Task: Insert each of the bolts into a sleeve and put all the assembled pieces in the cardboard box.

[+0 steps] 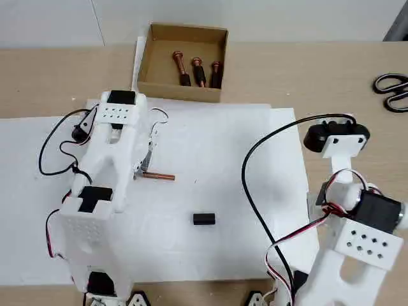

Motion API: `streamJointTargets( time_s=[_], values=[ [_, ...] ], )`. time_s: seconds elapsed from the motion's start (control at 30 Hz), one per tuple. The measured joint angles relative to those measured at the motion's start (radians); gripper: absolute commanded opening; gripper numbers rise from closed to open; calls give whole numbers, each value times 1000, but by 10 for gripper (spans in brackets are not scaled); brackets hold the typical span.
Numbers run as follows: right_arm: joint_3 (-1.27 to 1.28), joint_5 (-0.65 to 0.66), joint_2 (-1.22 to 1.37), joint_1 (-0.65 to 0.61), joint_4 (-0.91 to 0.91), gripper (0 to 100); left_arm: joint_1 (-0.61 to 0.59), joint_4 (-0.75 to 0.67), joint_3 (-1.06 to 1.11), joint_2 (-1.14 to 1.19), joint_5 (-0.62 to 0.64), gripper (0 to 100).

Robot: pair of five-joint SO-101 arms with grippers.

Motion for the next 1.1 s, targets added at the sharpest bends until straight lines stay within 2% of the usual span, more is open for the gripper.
streamJointTargets(
  time_s=[1.1],
  values=[
    [11, 0, 0, 0, 0, 4, 0, 38, 2, -14, -106, 51]
  ],
)
